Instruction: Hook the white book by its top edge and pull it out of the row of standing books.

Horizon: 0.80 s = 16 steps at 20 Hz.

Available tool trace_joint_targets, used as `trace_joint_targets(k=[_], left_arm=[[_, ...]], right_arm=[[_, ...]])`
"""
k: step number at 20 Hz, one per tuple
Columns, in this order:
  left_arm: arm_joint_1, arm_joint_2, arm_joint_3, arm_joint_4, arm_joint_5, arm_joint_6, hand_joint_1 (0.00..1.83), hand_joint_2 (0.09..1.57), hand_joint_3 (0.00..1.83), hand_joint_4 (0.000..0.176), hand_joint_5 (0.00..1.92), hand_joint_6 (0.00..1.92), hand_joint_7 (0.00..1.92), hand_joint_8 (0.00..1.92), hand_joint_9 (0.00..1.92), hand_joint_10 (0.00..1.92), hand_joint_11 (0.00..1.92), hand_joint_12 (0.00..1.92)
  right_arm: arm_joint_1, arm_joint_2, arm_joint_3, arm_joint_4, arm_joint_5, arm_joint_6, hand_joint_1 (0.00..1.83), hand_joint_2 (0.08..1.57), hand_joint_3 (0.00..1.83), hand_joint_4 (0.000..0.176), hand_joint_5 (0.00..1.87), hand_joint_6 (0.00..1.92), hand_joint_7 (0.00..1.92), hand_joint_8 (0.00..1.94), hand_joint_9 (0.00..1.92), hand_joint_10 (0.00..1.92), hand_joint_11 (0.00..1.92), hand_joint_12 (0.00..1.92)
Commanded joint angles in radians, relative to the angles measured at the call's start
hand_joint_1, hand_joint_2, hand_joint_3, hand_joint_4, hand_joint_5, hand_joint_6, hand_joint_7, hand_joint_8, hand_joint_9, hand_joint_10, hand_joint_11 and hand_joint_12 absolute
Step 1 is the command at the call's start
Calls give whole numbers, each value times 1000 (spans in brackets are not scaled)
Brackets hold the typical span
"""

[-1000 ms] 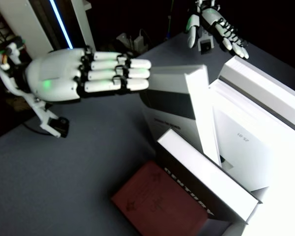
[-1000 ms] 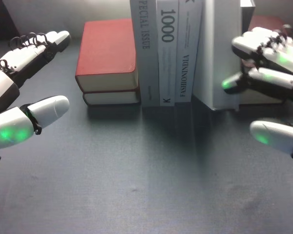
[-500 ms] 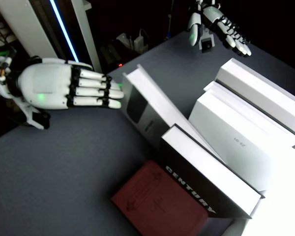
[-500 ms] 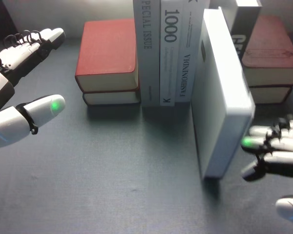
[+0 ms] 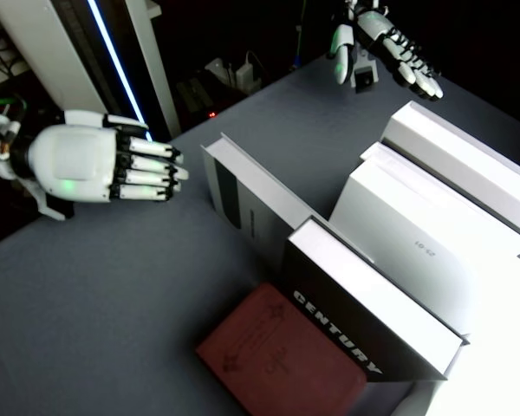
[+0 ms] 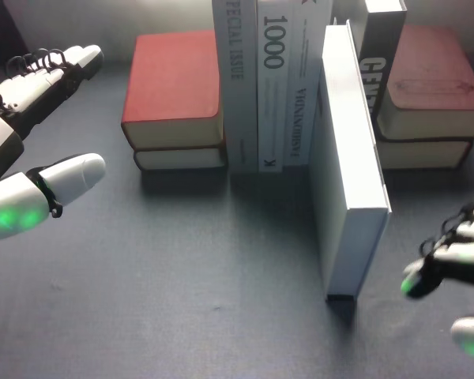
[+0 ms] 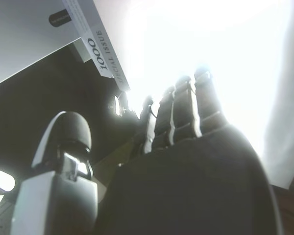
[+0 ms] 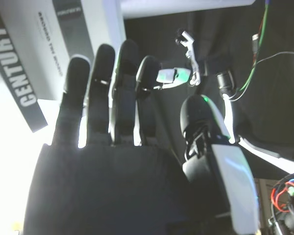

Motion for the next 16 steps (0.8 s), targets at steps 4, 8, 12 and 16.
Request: trace_joint_targets(k=[4,8,12,16], left_arm=[[2,5,-2,-17,-136,-2,256,1381,0,73,0,0,0,0,0,0,0,0],[9,4,-5,-23,-145,-2,347,1353,0,103,0,0,0,0,0,0,0,0],[14,5,-8,-31,-157,0,252,1328,0,168,0,0,0,0,0,0,0,0],[22,12,-11,-43,-181,7,190,1319,3,164,0,0,0,0,0,0,0,0]], right_arm=[[-7,43,-7,125,269,-88,99,1567,33,0,71,835,340,99,8,857,0,1470],[-11,47,12,234,332,-142,0,1548,2,0,11,15,5,0,0,10,0,40],[-11,48,23,305,389,-168,82,1480,0,37,0,0,0,0,0,0,0,0],[-11,72,27,341,449,-191,113,1427,0,48,0,0,0,0,0,0,0,0]])
